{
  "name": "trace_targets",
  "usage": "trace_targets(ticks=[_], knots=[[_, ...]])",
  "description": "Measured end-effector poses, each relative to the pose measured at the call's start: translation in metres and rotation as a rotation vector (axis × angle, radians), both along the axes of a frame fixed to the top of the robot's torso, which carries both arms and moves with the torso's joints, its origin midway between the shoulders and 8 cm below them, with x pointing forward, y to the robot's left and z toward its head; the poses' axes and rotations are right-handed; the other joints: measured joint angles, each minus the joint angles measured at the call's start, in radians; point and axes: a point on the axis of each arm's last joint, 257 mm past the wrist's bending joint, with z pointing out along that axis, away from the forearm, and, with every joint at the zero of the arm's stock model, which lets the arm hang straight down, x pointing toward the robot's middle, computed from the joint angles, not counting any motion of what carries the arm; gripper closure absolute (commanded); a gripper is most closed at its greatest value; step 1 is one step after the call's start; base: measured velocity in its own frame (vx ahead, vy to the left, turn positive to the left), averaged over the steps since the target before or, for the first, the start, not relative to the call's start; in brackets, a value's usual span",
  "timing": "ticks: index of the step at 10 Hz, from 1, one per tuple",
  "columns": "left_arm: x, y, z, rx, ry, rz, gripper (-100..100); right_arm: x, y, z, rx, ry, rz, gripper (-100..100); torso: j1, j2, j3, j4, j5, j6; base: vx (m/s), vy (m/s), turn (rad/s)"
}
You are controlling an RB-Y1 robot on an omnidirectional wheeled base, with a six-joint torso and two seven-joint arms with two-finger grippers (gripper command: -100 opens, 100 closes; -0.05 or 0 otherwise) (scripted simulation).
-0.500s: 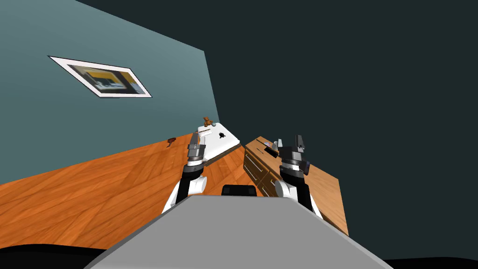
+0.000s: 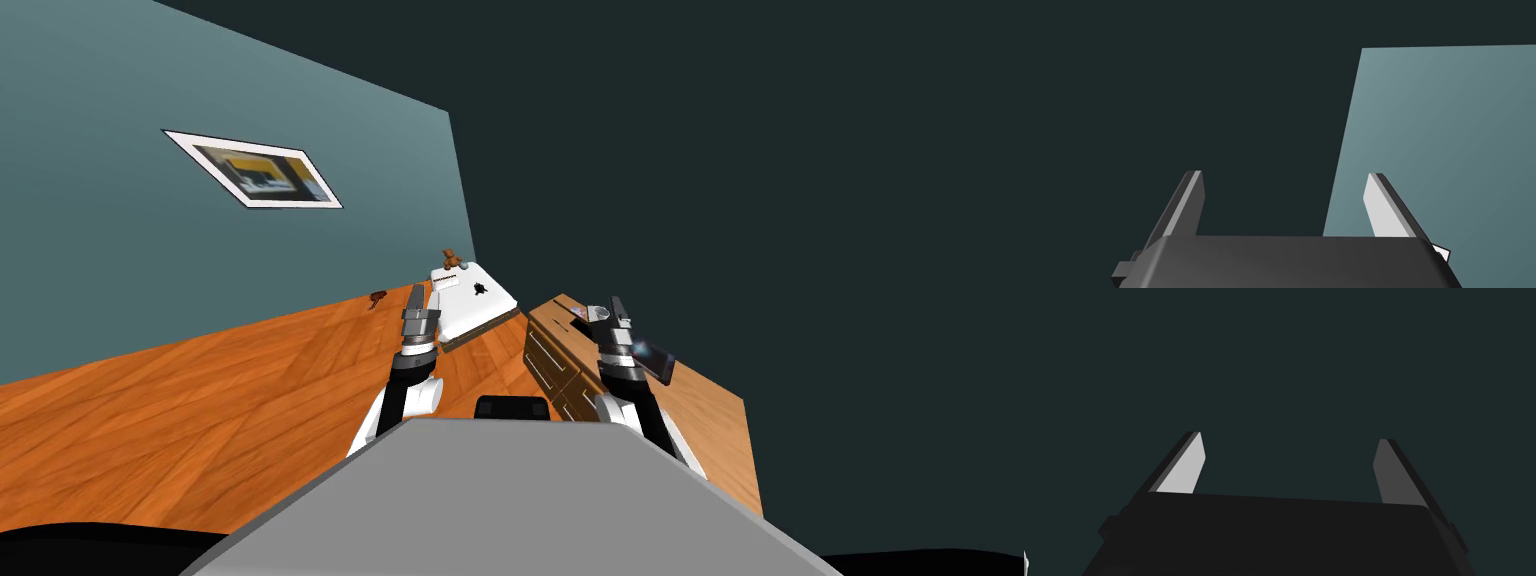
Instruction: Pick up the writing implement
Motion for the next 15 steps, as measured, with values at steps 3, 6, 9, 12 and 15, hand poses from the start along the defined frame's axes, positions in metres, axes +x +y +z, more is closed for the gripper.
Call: trace_targets(ticks=[3, 6, 9, 12, 15], knots=[[0.0, 0.0, 0.0, 0.0, 0.0, 0.0, 0, 0.004, 0.002, -0.033, -0.099, 0.101, 0.013, -100, 0.0, 0.0, 0.0, 0.0, 0.0, 0.0, 0.013, -0.028, 0.153], [0.0, 0.0, 0.0, 0.0, 0.0, 0.0, 0, 0.01, -0.001, -0.077, -0.215, 0.212, 0.023, -100, 0.0, 0.0, 0.0, 0.0, 0.0, 0.0, 0.01, -0.029, 0.138], [0.0, 0.0, 0.0, 0.0, 0.0, 0.0, 0, 0.009, -0.008, -0.125, -0.352, 0.348, 0.027, -100, 0.0, 0.0, 0.0, 0.0, 0.0, 0.0, 0.011, -0.035, 0.139], [0.0, 0.0, 0.0, 0.0, 0.0, 0.0, 0, -0.004, -0.02, -0.177, -0.51, 0.492, 0.037, -100, -0.001, -0.001, 0.0, 0.0, 0.0, 0.0, 0.012, -0.043, 0.18], [0.0, 0.0, 0.0, 0.0, 0.0, 0.0, 0, -0.018, -0.031, -0.224, -0.634, 0.603, 0.047, -100, 0.0, -0.001, 0.0, 0.0, 0.0, 0.0, 0.008, -0.028, 0.136]])
